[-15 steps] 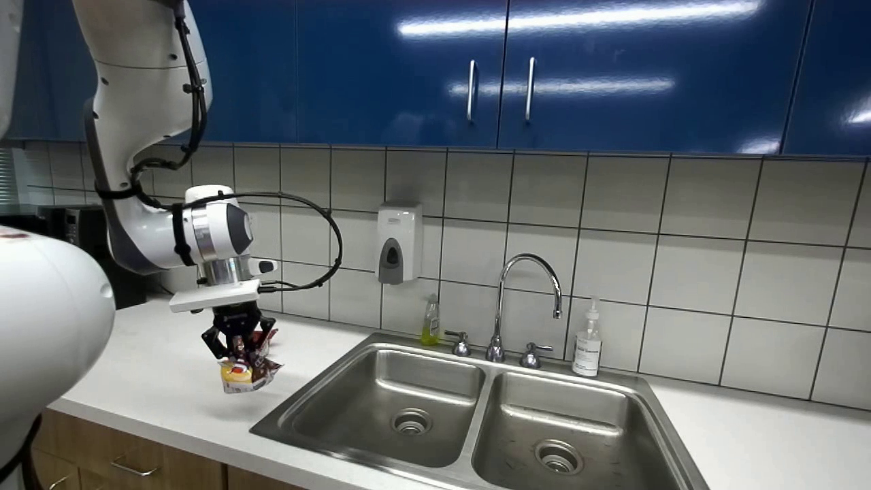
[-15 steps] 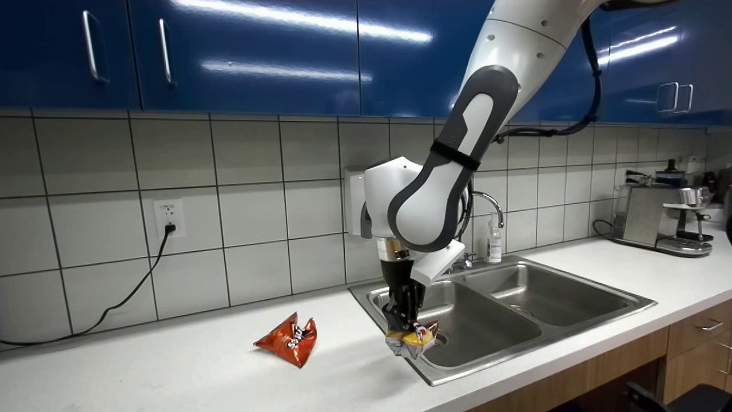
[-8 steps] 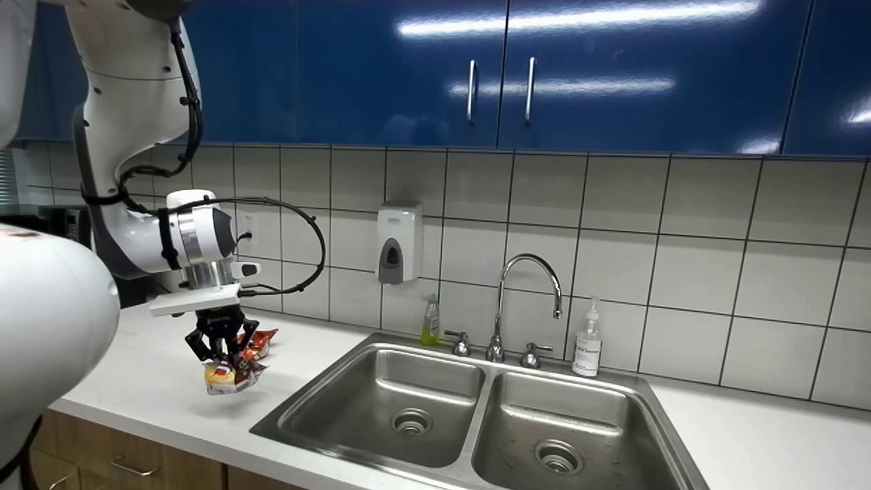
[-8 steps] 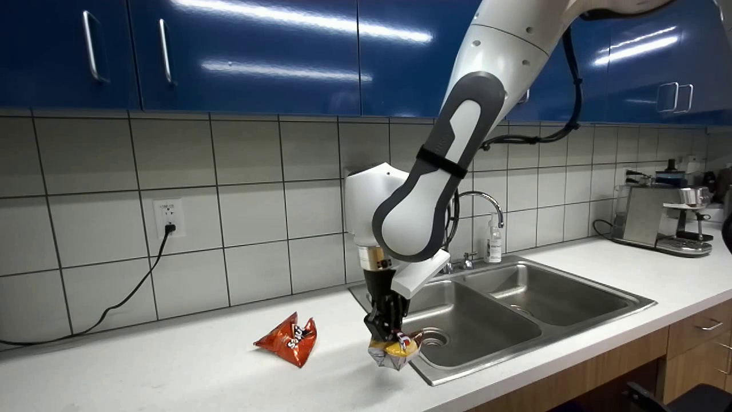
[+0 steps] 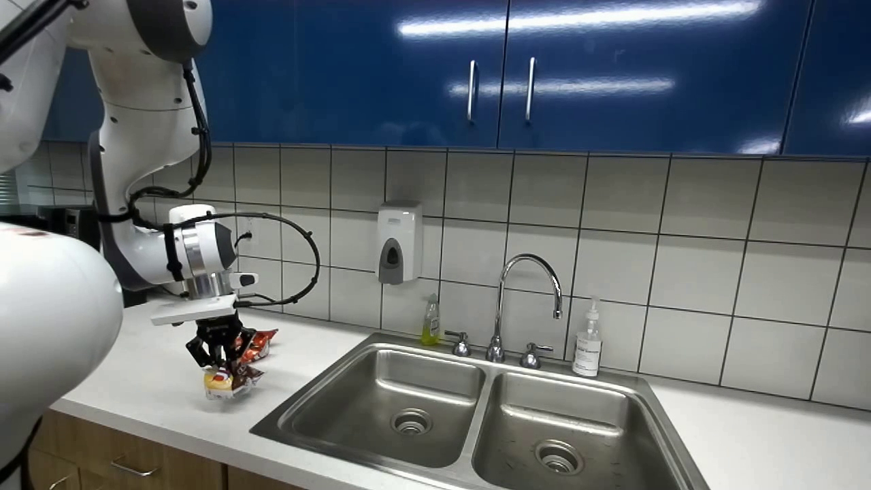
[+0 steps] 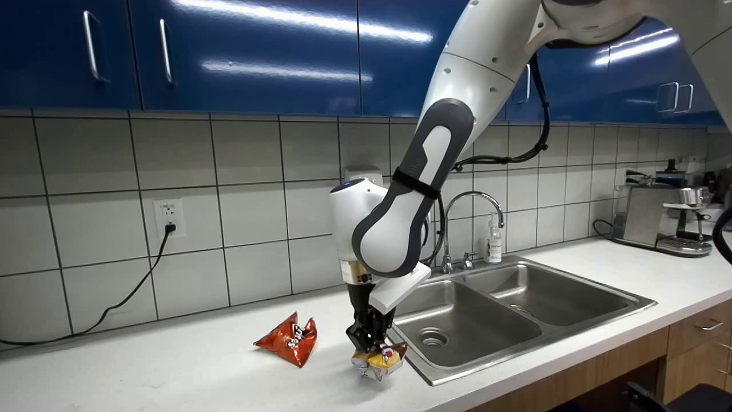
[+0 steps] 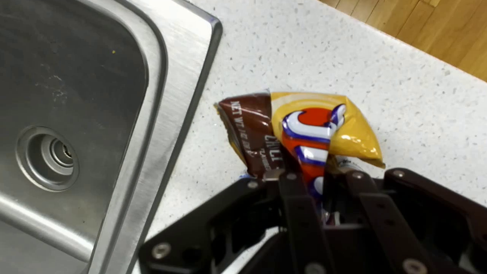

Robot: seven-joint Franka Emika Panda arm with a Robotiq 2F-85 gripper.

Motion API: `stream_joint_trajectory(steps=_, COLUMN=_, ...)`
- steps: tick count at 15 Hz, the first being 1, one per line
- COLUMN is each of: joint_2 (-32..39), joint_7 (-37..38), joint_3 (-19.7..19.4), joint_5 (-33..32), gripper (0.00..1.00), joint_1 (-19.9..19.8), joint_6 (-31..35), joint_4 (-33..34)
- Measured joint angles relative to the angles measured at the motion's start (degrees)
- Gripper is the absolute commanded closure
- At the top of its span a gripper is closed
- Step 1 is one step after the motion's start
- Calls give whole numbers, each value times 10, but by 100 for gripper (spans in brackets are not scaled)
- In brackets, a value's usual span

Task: Remove the packet from the sink

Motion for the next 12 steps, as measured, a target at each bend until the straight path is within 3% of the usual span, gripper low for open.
stream_joint_trajectory(steps=12, joint_2=44, joint_7=28, joint_3=-34, joint_5=-1, gripper=98, joint_1=40, joint_6=0, joint_4=31)
